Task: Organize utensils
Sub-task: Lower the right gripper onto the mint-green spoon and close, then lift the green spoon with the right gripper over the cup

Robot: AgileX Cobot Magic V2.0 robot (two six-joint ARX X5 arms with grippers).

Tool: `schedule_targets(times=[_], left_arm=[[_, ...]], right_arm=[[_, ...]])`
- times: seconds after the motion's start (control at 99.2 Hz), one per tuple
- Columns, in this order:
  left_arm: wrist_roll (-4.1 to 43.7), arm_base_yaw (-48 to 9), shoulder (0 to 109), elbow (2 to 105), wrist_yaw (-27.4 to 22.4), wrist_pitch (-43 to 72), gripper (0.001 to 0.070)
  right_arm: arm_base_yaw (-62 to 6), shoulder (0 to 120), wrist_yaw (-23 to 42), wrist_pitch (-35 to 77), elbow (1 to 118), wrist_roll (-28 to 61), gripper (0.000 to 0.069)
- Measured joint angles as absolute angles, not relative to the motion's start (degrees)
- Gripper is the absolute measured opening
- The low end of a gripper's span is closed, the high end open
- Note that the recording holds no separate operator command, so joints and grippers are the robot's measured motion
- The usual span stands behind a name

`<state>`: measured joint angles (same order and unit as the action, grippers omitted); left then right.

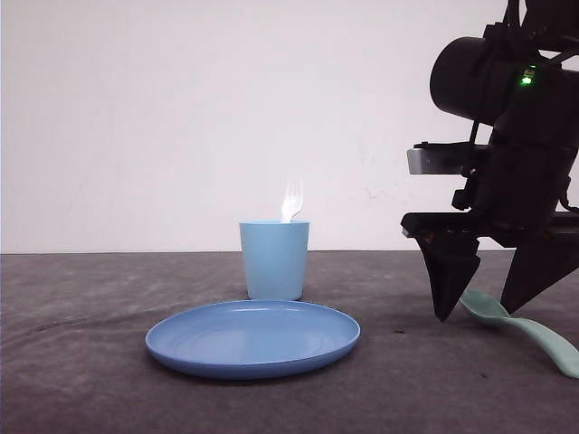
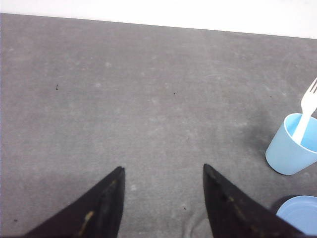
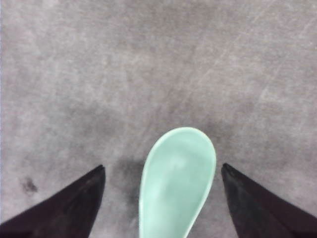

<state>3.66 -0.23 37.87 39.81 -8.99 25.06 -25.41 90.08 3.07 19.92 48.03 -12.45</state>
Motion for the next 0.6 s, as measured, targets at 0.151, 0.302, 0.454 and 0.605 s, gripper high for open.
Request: schedule_targets(times=[0.151,0.302,0.454,0.605], left_arm=[[3.7,-0.2,37.9,39.8,-9.0,25.1,0.0298],[3.7,-0.2,37.9,39.8,-9.0,25.0,0.0298],[3.7,-0.2,37.9,39.8,-9.0,25.1,0.0298],[3.7,-0.2,37.9,39.8,-9.0,25.1,0.0298]], right_arm=[[-25.4,90.8,3.1,19.7,48.1,-12.5,0.0447],[-25.4,90.9,3.0,19.4,48.1,-12.5,0.0326],[-25.6,90.9,2.9,19.4,48.1,-12.5,0.0225],[-25.6,90.9,2.9,19.3,48.1,-12.5,0.0172]])
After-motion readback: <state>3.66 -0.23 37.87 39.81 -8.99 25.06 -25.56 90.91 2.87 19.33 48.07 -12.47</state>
